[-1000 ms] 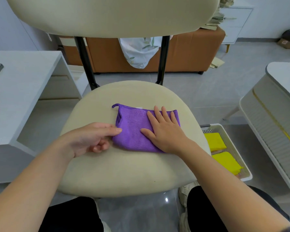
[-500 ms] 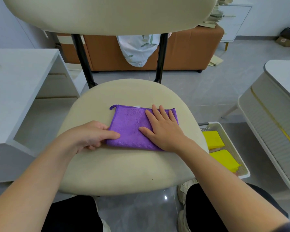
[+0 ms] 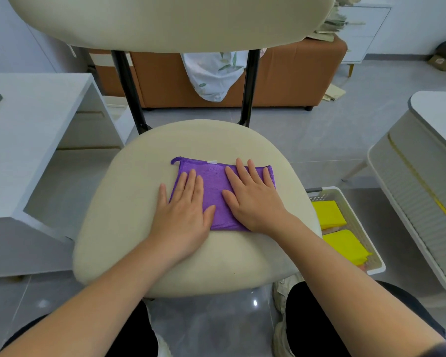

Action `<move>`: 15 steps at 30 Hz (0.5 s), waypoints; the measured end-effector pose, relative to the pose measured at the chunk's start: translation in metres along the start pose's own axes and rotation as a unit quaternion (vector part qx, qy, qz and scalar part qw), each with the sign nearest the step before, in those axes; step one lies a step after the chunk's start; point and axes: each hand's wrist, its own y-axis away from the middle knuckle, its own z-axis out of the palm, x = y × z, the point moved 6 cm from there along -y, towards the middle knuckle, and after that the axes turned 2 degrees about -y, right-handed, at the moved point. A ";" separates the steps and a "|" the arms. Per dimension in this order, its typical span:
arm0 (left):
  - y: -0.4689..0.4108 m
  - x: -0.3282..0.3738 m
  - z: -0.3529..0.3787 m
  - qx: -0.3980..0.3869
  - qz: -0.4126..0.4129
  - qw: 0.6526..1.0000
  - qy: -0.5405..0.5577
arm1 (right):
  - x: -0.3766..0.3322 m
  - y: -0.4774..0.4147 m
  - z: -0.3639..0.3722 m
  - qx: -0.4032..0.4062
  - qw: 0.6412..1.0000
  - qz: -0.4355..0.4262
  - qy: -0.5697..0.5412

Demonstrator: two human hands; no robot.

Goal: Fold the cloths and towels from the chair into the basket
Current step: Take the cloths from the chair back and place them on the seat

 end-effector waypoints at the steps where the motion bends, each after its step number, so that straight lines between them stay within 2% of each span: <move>1: 0.000 -0.003 -0.001 0.002 0.003 1.000 -0.006 | 0.001 0.000 0.000 -0.001 1.000 0.001 0.000; 5: -0.002 -0.015 -0.009 0.023 0.024 0.998 -0.058 | 0.007 -0.001 -0.001 -0.011 1.000 0.005 -0.001; 7: -0.006 -0.024 -0.018 0.080 0.021 0.995 -0.060 | 0.012 0.000 -0.003 -0.018 1.000 0.012 0.001; 11: 0.001 -0.023 -0.049 0.261 0.029 0.965 -0.027 | 0.023 0.006 -0.010 -0.010 0.999 0.037 0.006; 13: 0.013 -0.003 -0.053 0.265 0.072 0.961 0.012 | 0.026 0.008 -0.016 0.025 0.998 0.046 0.027; 15: 0.022 0.012 -0.045 0.215 0.081 0.973 0.023 | 0.030 0.010 -0.023 0.057 0.996 0.061 0.038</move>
